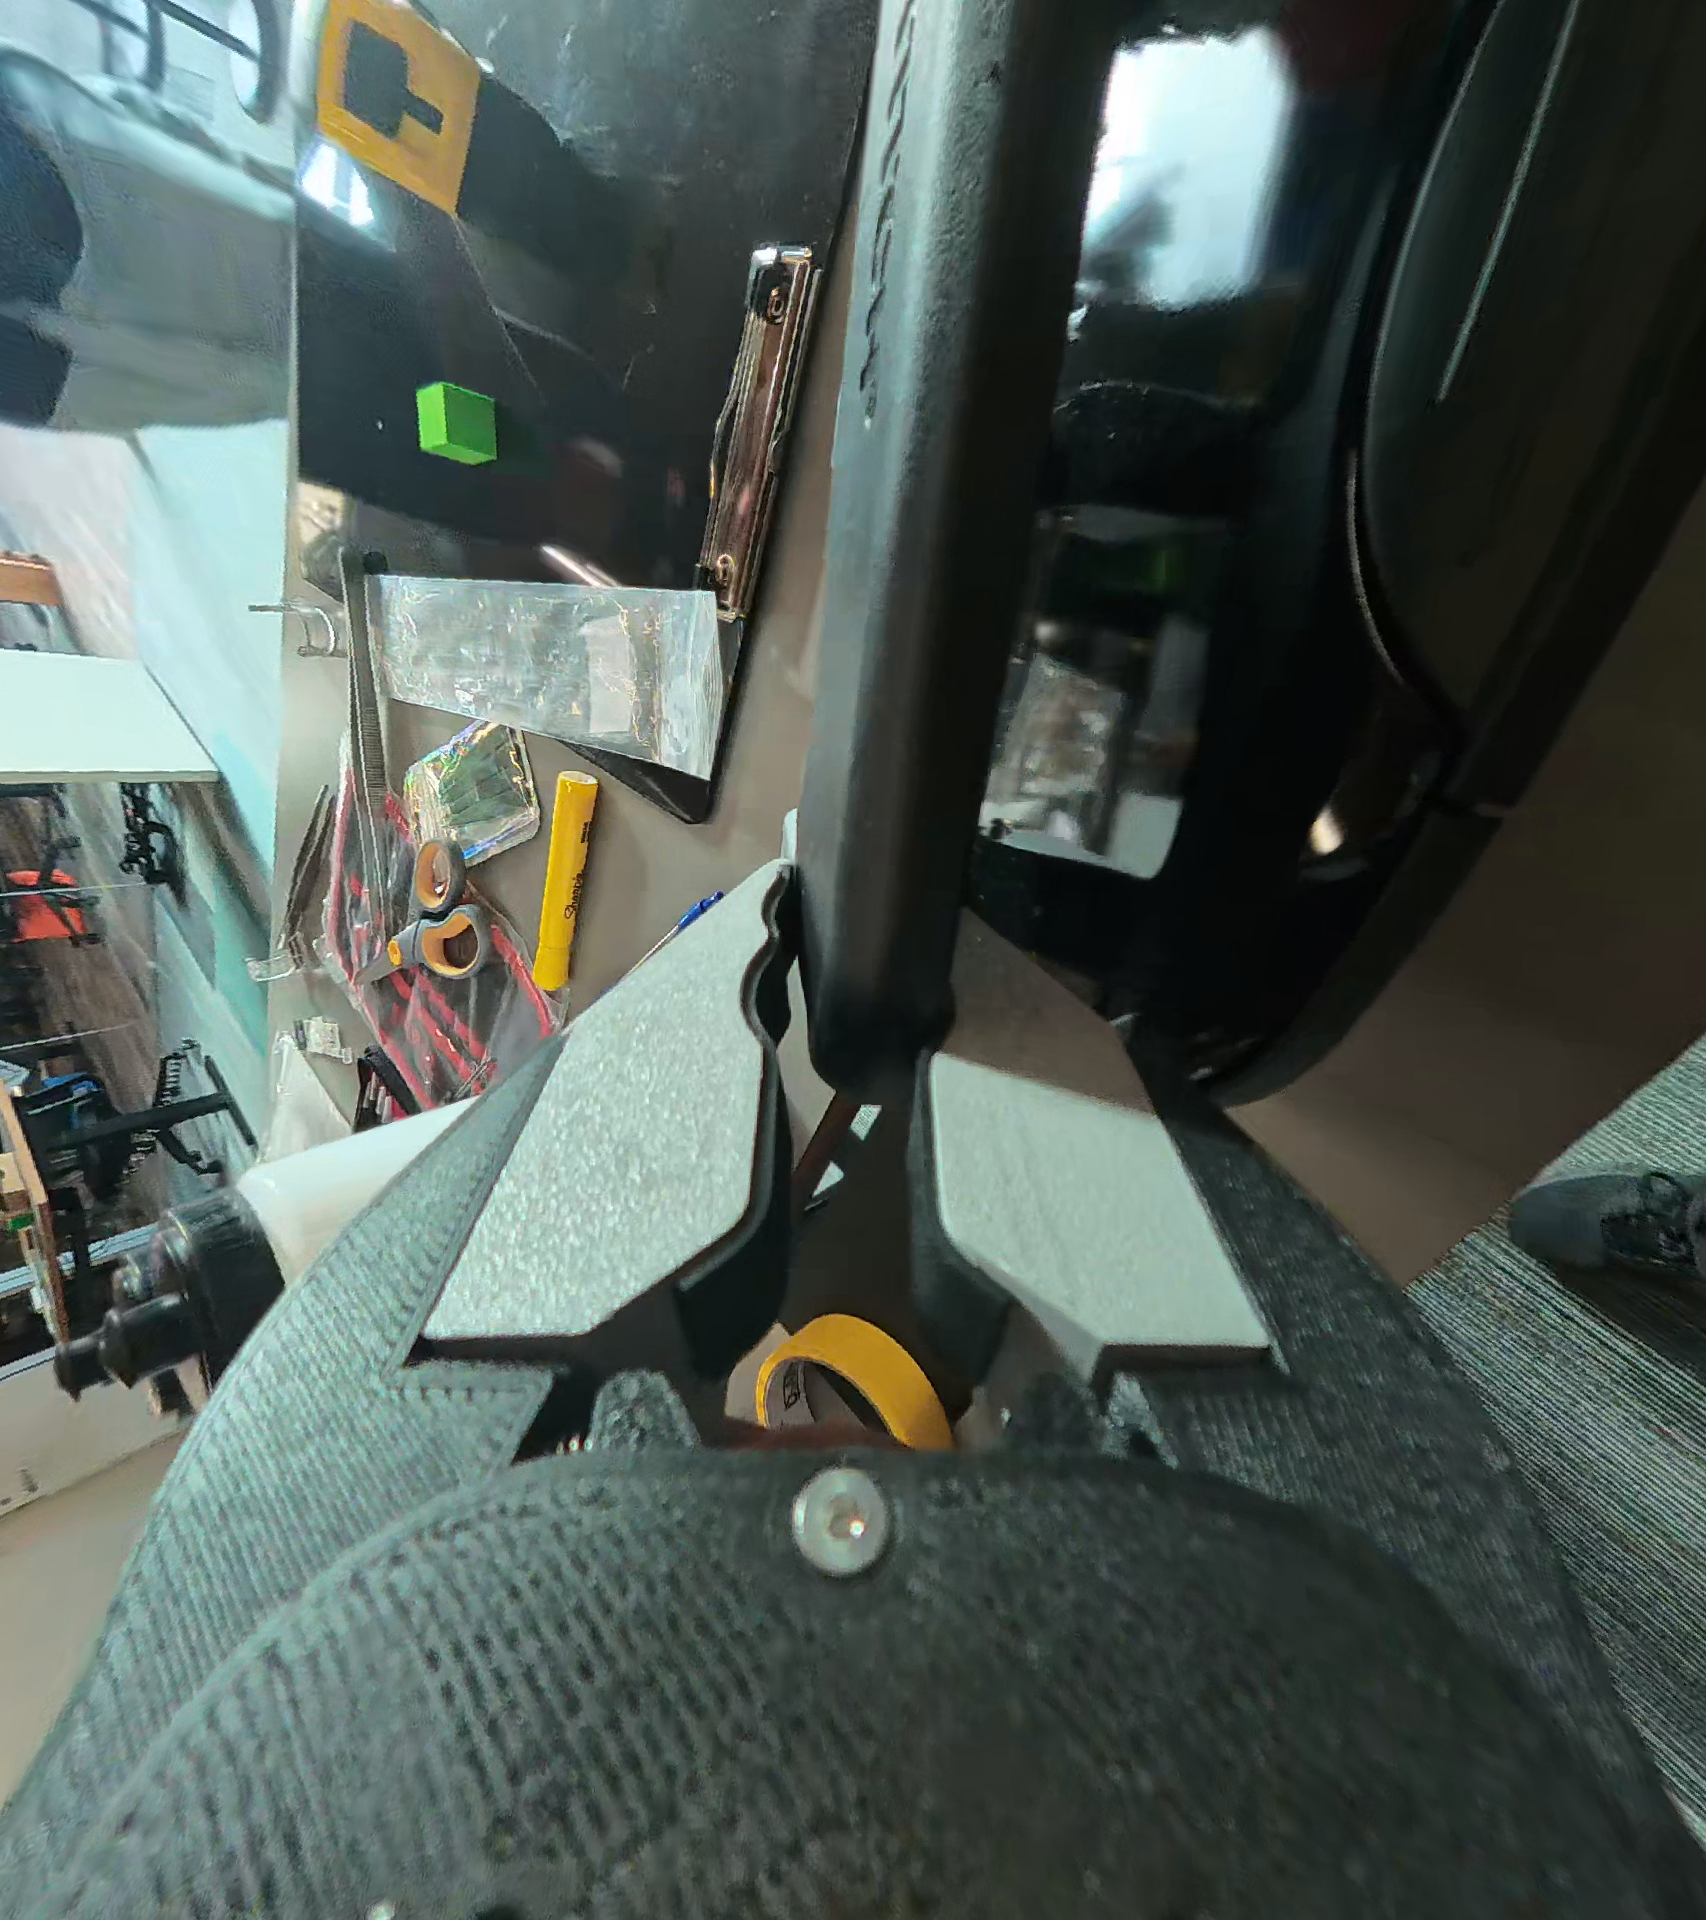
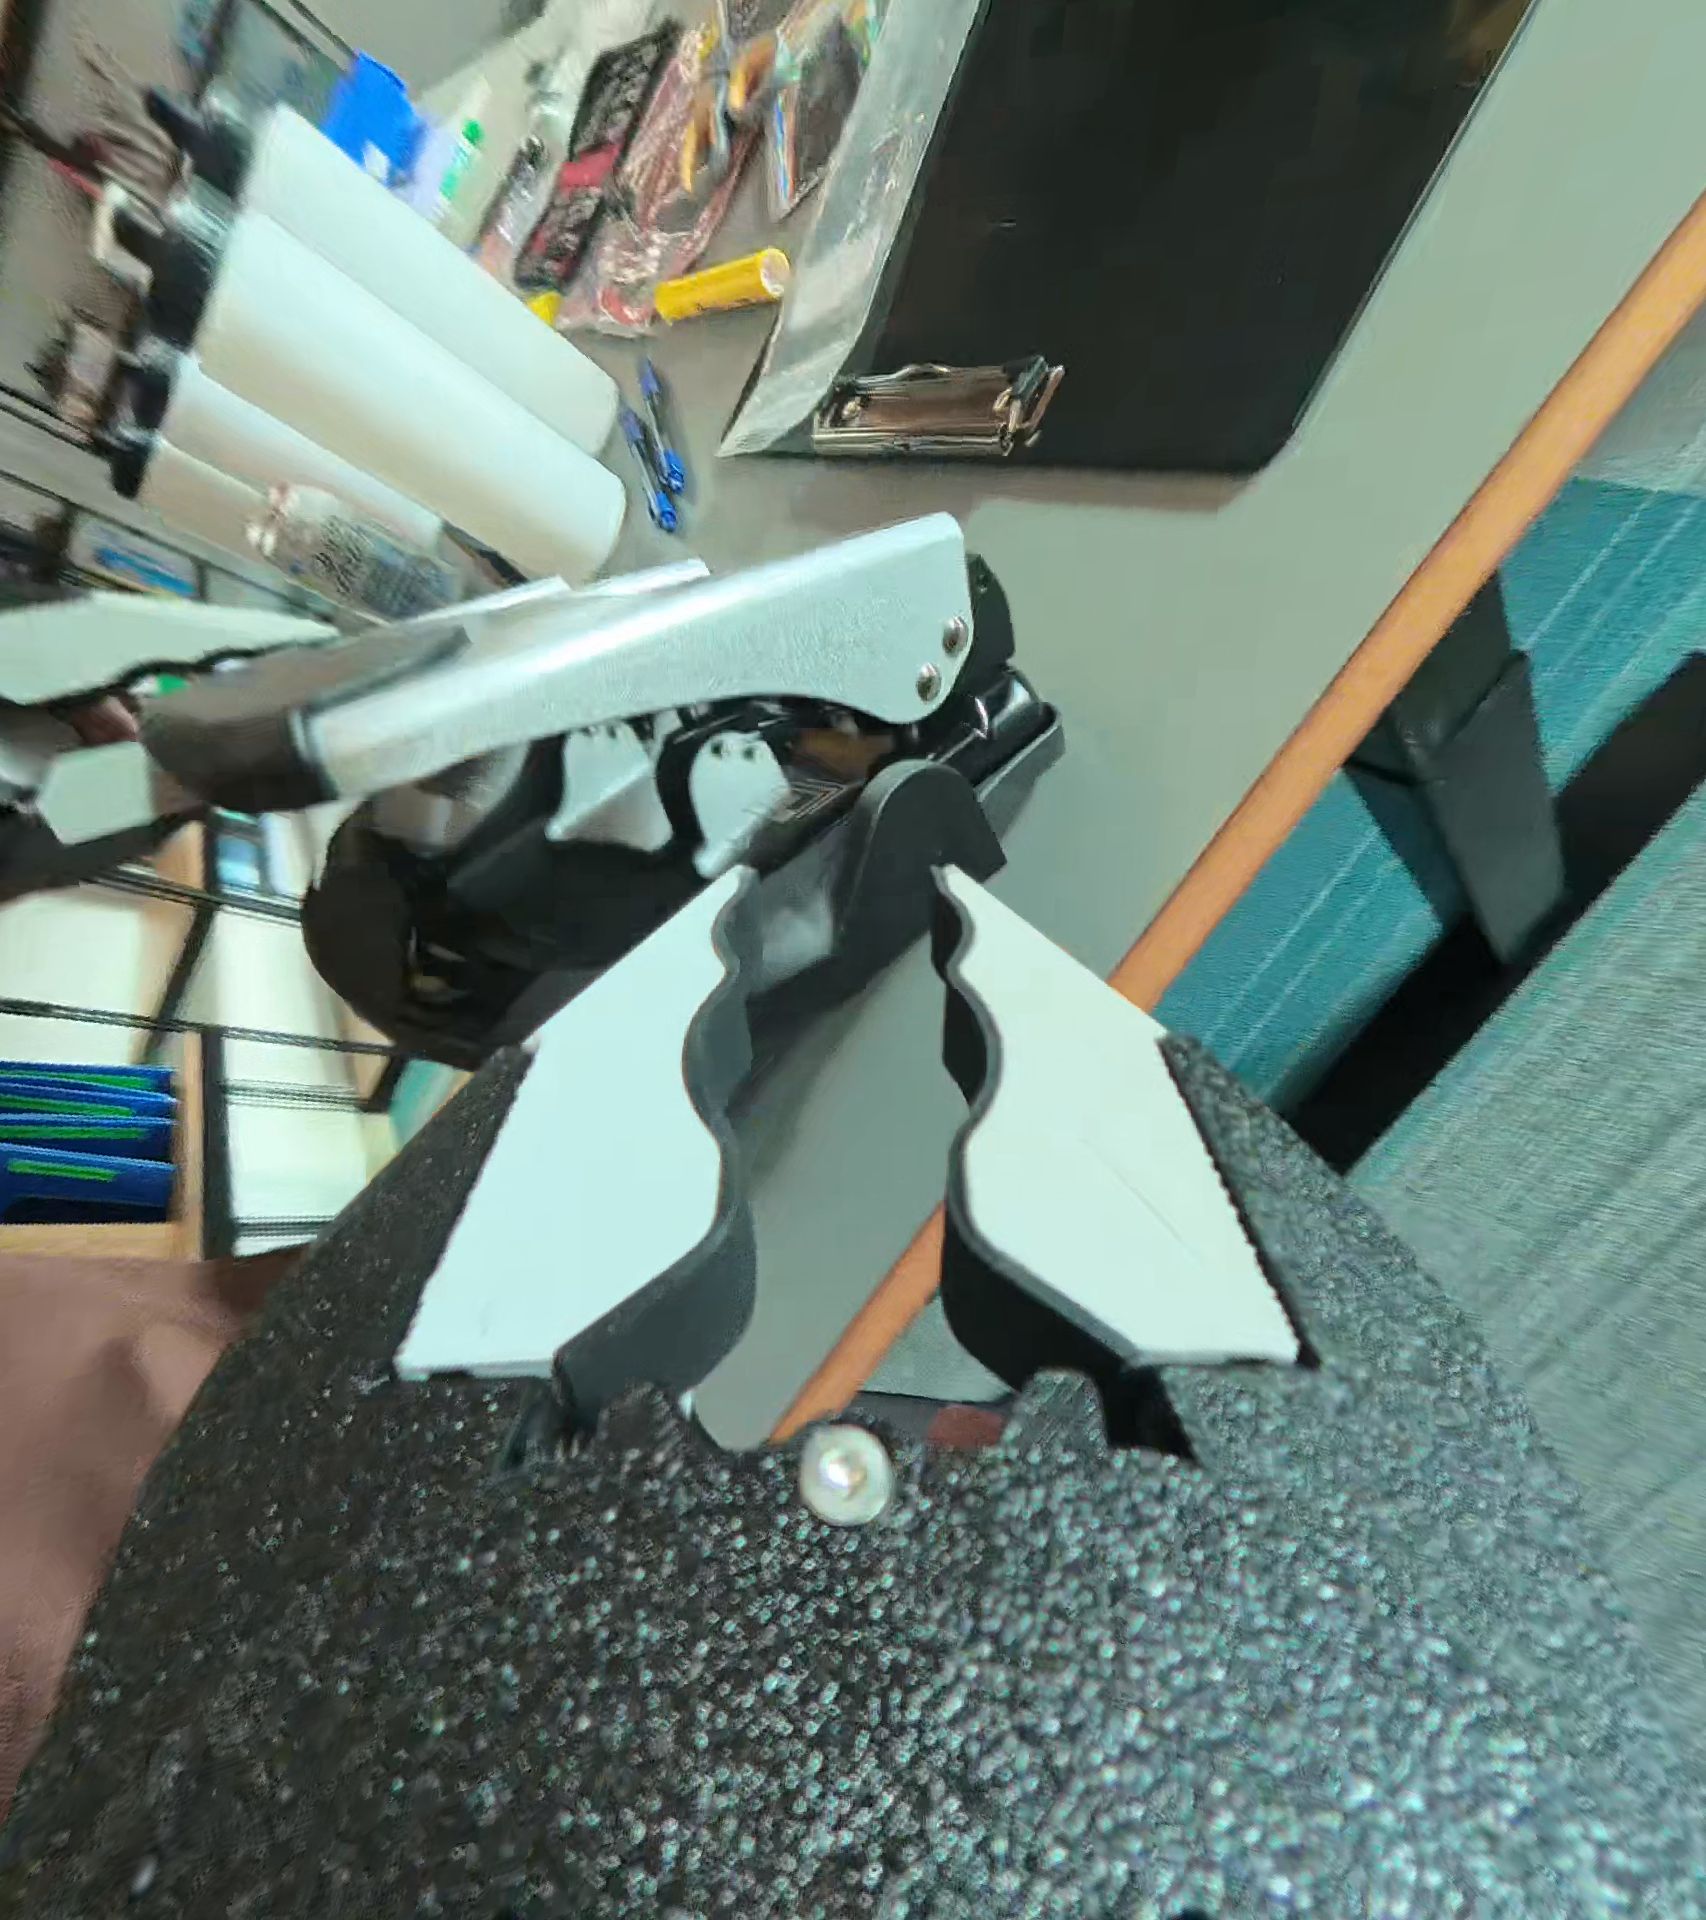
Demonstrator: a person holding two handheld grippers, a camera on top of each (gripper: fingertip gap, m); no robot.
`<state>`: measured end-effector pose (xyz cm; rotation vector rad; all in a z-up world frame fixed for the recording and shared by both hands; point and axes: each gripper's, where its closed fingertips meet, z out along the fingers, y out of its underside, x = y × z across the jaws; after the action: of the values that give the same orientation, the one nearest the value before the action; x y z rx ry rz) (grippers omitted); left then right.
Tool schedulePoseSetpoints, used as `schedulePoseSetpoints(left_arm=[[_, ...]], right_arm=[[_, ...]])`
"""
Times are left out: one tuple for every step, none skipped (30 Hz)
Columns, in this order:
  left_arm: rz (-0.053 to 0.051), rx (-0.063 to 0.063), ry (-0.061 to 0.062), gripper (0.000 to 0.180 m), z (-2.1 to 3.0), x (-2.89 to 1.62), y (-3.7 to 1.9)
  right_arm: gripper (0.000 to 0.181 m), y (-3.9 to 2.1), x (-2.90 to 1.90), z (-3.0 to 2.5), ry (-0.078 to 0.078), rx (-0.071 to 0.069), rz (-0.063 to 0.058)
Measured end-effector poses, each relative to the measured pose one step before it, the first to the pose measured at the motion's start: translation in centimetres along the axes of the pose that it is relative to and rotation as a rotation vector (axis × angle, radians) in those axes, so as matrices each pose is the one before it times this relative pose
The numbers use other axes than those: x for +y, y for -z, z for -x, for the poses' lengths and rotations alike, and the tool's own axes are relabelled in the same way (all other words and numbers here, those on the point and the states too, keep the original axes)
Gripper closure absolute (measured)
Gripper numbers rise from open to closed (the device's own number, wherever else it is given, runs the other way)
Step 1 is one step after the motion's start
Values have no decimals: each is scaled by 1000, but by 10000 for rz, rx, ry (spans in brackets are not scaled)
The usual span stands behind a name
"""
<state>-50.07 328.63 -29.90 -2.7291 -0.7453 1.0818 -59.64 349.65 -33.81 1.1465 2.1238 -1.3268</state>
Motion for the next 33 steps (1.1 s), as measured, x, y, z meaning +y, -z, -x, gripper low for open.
schedulePoseSetpoints(left_arm=[[-7, -145, -40, 161, -272, 24, 89], [-17, -106, -18, 160, -267, 12, 81], [2, -54, -27, 160, -242, 21, 69], [30, -67, -53, 159, -158, 28, 50], [49, -38, -62, 159, -82, 3, 31], [67, -28, -116, 159, -63, 15, 18], [92, 23, -141, 159, -80, 39, 15], [95, 127, -72, 157, -179, 23, 54], [50, 228, 143, 154, -338, -55, 96], [38, 270, 304, 150, -542, -114, 147], [62, 198, 273, 146, -662, -69, 127], [76, 125, 187, 142, -849, -71, 120], [24, 268, 143, 134, -1303, -317, 72], [-46, 499, 4, 123, -1924, -658, 64], [-89, 448, -178, 118, -2044, -949, -6], [-89, 461, -263, 108, -2078, -1030, -265], [-304, 525, -30, 114, -1800, -1370, -349], [-726, 527, 161, 118, -1158, -1902, -176], [-693, 495, 273, 115, -487, -1935, -129], [-464, 565, 331, 118, -73, -1712, -154], [-261, 480, 458, 113, 422, -1437, -326], [127, 508, 387, 101, 630, -884, -637], [499, 508, 252, 87, 778, -300, -903], [667, 550, 194, 75, 702, 136, -1066], [607, 495, 83, 67, 602, 37, -944], [521, 735, 97, 64, -114, 35, -762], [524, 476, 150, 58, -122, 365, -715], [732, 66, -8, 47, 112, 1019, -792], [765, -584, -434, 34, 591, 1092, -616], [200, -139, -169, 37, -204, 107, -84], [218, -6, 148, 37, -3, 205, -22], [46, -1, -21, 37, 50, 37, -5], [109, 20, 12, 37, 31, 76, 0]], right_arm=[[151, -637, 234, -280, -372, -187, 134], [149, -662, 460, -237, -251, -169, 231], [148, -569, 442, -208, -164, -143, 177], [145, -201, 30, -255, -125, -68, -75], [149, 35, -17, -66, 29, -75, -34], [152, 83, -17, 45, 326, 107, 53], [155, 70, -53, 76, 653, 428, 76], [159, 84, -67, 54, 810, 619, 114], [162, 80, -10, -13, 692, 584, 149], [165, 24, 105, -45, 351, 395, 140], [166, -38, 195, -69, -28, 213, 37], [166, -71, 299, -60, -213, 126, -57], [167, -106, 506, -72, -186, 146, -31], [167, -190, 759, -94, -55, 234, 80], [168, -315, 1021, -116, 91, 311, 183], [170, -446, 1174, -125, 129, 312, 204], [170, -362, 861, -46, 30, 184, -20], [171, 58, 125, 61, -194, -68, -376], [171, 140, -12, 94, -361, -218, -194], [171, -31, 174, 14, -211, -122, 96], [170, 0, 61, 12, 66, -11, 45], [170, 20, 14, -1, 191, 77, 43], [170, -3, -23, -40, 275, 118, 56], [170, -36, 7, -25, 205, 51, 139], [170, -51, -5, -78, -31, -58, 164], [169, -49, -127, -106, -224, -140, 106], [167, -75, -188, -168, -180, -97, 49], [161, -59, -206, -226, 13, 52, 4], [161, -68, -137, 66, 211, -5, -4], [168, -33, -67, 200, 313, 28, -10], [169, 24, 13, 49, 438, 249, 3], [170, 51, 17, -36, 497, 439, -8], [171, 58, -19, -82, 535, 536, 2]])
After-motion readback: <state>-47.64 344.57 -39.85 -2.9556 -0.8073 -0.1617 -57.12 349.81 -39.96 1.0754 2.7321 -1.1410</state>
